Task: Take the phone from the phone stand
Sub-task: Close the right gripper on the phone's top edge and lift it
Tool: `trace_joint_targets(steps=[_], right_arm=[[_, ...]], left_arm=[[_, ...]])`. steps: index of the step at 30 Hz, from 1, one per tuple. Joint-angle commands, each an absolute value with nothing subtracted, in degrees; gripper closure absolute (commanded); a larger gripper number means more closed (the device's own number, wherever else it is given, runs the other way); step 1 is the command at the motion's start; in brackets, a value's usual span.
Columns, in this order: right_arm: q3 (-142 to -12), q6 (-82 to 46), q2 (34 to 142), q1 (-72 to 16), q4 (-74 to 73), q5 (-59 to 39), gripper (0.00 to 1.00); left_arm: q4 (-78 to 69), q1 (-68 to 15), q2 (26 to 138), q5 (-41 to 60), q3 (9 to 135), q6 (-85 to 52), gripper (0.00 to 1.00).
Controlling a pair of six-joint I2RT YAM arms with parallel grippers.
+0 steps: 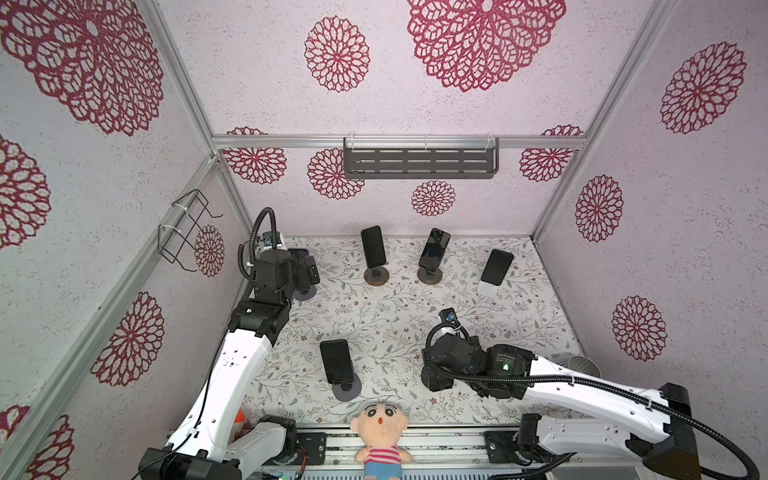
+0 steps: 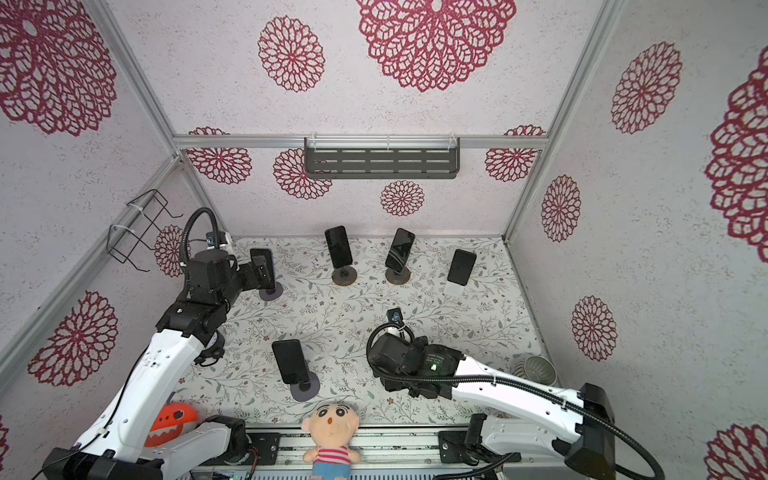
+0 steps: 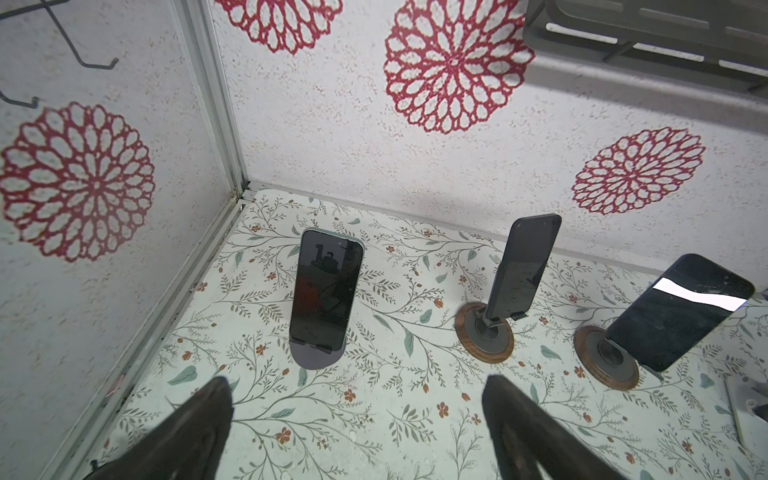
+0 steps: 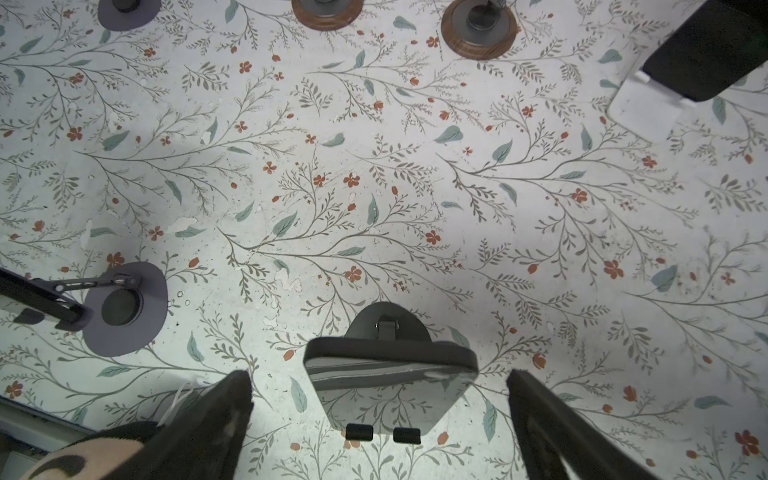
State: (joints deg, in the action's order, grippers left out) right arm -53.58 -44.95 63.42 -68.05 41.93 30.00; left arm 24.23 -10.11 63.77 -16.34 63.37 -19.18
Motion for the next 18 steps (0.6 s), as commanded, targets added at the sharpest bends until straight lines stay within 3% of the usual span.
trace_joint_targets(steps=[1,18], right_arm=[[-51.7,-48.3,59.6,-68.4,38.5,32.8,0.01],[-41.2,-49.5,57.2,-68.4,30.6,31.7,0.04]], left_arm=[[22.2,-10.1,64.2,-14.9,63.1,-20.2,0.03],[21.0,-10.1,65.1,-13.5,62.8,-21.6,0.02]])
